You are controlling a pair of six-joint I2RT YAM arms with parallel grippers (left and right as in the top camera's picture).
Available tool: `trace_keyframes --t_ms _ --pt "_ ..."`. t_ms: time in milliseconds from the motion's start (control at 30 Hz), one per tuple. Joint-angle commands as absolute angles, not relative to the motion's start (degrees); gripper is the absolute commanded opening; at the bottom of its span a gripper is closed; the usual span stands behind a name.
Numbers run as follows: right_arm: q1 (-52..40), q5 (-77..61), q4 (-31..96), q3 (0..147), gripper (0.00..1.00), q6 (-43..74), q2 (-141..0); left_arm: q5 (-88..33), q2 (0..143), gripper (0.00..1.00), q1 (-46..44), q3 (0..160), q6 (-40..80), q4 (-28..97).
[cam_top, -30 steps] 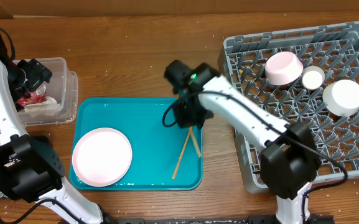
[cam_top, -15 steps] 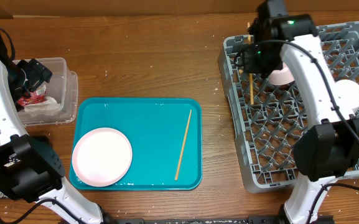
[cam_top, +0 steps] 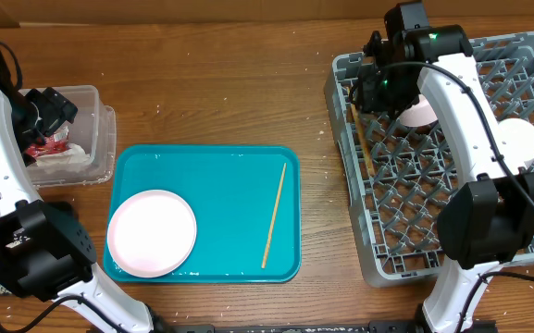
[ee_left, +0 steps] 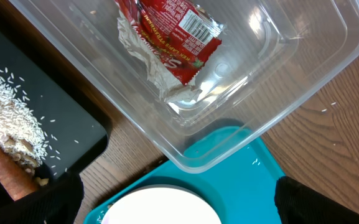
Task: Sort waste into correct bins and load items into the dishwasher
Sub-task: 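Stand the chopstick upright in the rack's left edge, then return the right gripper to the tray and grasp the second chopstick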
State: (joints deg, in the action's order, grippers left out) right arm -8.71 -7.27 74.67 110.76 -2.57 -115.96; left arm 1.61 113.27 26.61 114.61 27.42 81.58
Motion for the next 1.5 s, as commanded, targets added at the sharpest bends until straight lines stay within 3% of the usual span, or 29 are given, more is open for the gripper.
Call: trace_keyframes --t_ms 0,133,233,500,833,1000,1333,1467 --pt "-8.99 -8.82 75.81 110.78 0.54 0.38 -116.11 1.91 113.14 1.0 26.22 114.52 27.44 81.58" --pt "-9.08 -23.88 78.17 111.87 0.62 0.43 -115.7 1.91 113.14 1.0 26.22 114.52 27.44 81.58" --pt "-10.76 -31.48 79.61 111.87 0.63 1.76 -115.46 1.91 113.14 1.0 26.22 114.52 27.44 81.58" --pt "-23.53 -5.8 82.41 108.86 0.64 24.8 -115.48 1.91 113.14 1.0 26.22 114.52 27.44 81.58" --pt "-38.63 -4.99 71.48 95.07 0.59 40.27 -115.55 1.91 113.14 1.0 26.22 114.52 27.44 81.58" --pt "-41.19 -6.07 65.34 89.27 0.53 42.02 -115.55 1.91 113.14 1.0 26.22 114.52 27.44 81.56" --pt "-43.57 -6.63 58.94 83.66 0.51 43.53 -119.48 1.91 113.14 1.0 26.22 114.52 27.44 81.56" --pt "-43.55 -6.11 57.39 83.66 0.39 43.53 -121.69 1.91 113.14 1.0 26.22 114.52 27.44 81.58"
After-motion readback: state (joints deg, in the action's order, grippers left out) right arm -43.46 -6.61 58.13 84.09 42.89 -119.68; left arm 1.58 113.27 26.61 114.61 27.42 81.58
